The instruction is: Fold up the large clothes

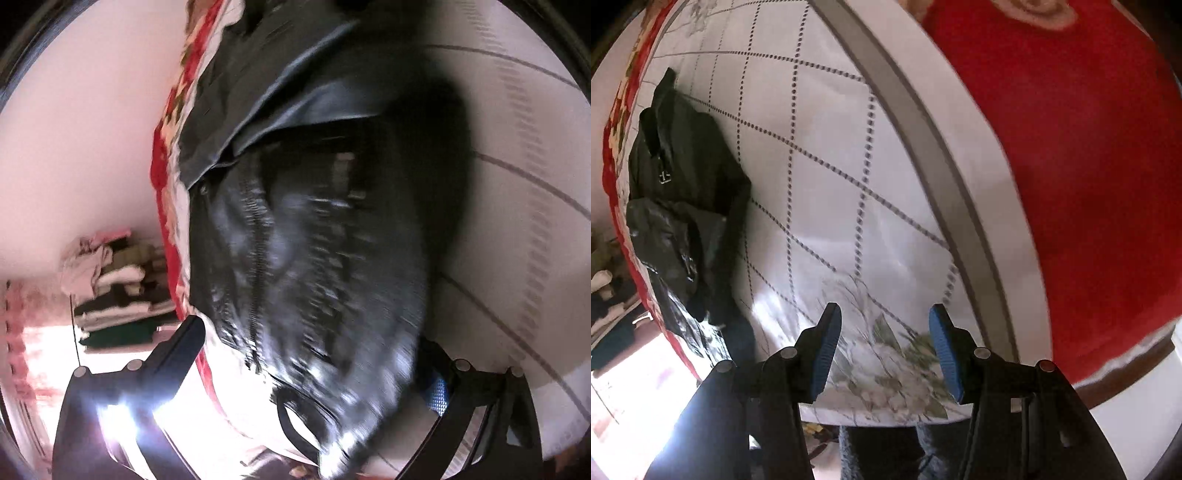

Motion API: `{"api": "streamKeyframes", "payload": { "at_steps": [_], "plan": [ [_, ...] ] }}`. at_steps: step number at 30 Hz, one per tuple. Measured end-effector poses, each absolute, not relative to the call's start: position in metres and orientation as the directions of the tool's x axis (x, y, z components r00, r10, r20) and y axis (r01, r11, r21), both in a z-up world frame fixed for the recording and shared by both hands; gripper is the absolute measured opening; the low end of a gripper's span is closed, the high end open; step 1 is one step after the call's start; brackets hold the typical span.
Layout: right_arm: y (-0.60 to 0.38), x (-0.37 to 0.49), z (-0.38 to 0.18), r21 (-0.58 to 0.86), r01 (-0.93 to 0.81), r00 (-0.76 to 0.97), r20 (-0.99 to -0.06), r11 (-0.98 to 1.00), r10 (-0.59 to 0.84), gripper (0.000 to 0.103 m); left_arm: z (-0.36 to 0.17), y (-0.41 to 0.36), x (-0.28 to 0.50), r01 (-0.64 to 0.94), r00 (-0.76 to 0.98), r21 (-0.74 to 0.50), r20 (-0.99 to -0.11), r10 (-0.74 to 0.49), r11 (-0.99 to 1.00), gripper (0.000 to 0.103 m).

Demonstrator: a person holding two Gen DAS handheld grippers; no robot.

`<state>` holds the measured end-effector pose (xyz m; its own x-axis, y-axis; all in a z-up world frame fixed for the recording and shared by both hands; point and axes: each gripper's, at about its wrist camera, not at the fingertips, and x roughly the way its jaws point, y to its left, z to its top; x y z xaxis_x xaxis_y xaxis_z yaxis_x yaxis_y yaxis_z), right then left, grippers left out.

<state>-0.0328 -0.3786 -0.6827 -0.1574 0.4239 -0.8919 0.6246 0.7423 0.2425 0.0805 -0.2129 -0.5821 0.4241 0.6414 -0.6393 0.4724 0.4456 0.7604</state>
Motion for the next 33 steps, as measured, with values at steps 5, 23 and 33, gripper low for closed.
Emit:
{"api": "streamKeyframes", "payload": {
  "at_steps": [5,23,33],
  "plan": [
    [-0.355,-0.003,-0.692,0.406,0.581,-0.047,-0.849,0.705,0.527,0.052,-0.576,-0.194,0.106,0.432,0.32,0.693,-0.716,0.621,0.576,0.097],
    [-0.291,0.048,-0.747,0.712,0.644,0.276,-0.557,0.279,0.783,0.03,-0.546,-0.204,0.093,0.499,0.362,0.578,-0.816,0.451,0.646,0.002],
    [-0.33,0.024,-0.643,0.63,0.658,0.213,-0.681,0.413,0.7,0.018,-0.466,-0.219,0.066,0.59,0.361,0.431,-0.897,0.255,0.682,0.002]
  ]
}}
